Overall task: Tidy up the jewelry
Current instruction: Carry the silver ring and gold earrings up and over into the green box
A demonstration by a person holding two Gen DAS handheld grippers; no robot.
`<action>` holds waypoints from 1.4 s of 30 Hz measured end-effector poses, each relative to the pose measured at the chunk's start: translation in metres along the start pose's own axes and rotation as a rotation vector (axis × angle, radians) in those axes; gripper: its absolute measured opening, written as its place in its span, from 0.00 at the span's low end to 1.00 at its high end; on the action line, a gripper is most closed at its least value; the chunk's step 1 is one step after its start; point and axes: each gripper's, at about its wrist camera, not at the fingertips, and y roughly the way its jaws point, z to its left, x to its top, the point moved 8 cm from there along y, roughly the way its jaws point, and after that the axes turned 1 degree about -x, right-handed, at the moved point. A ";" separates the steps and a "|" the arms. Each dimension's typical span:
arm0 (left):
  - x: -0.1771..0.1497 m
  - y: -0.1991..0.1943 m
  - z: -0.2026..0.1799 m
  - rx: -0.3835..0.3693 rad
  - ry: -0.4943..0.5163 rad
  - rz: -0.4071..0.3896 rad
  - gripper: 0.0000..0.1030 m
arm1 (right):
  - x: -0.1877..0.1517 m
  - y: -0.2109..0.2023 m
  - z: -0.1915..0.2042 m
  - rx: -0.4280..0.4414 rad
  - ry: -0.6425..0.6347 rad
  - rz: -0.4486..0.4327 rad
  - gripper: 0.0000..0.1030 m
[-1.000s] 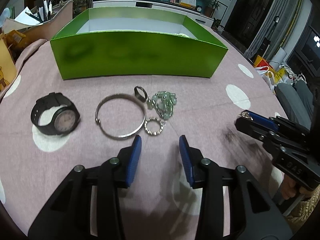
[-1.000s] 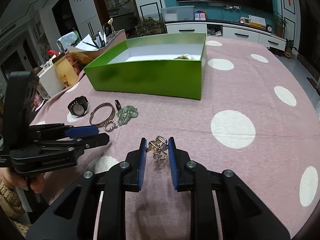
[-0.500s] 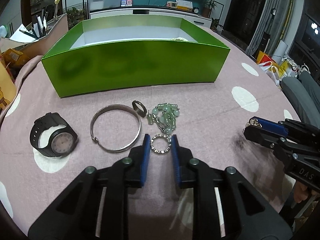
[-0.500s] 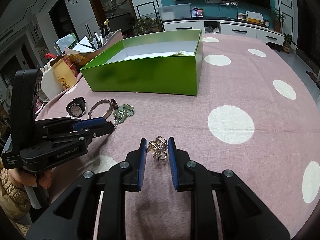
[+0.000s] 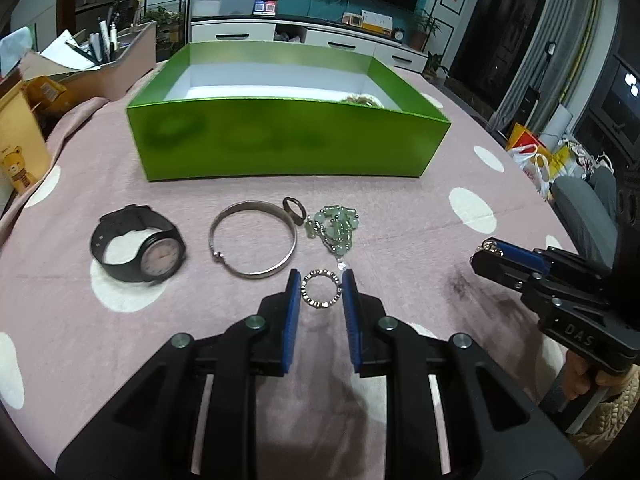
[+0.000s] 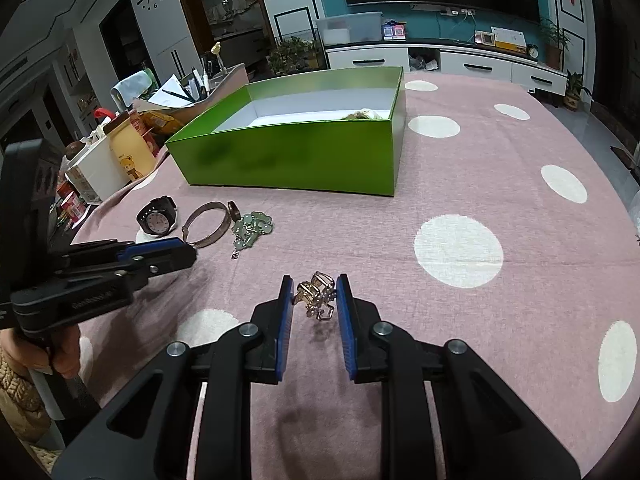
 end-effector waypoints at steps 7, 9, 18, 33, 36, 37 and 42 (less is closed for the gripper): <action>0.004 -0.021 0.000 -0.008 -0.008 -0.029 0.20 | 0.002 -0.007 0.008 0.002 -0.018 -0.014 0.21; 0.005 -0.025 -0.001 -0.006 -0.009 -0.036 0.20 | 0.003 -0.010 0.009 0.004 -0.021 -0.019 0.21; 0.018 -0.042 0.001 0.010 -0.021 -0.066 0.20 | 0.008 -0.020 0.010 0.007 -0.022 -0.048 0.21; 0.046 -0.061 -0.005 0.036 0.021 -0.121 0.20 | 0.030 -0.036 0.013 0.010 -0.039 -0.120 0.21; 0.051 -0.061 -0.008 0.036 0.030 -0.126 0.20 | 0.037 -0.037 0.014 0.013 -0.045 -0.134 0.21; 0.052 -0.061 -0.009 0.036 0.032 -0.127 0.20 | 0.040 -0.038 0.015 0.014 -0.048 -0.139 0.21; 0.061 -0.060 -0.012 0.039 0.049 -0.137 0.20 | 0.051 -0.040 0.020 0.019 -0.060 -0.165 0.21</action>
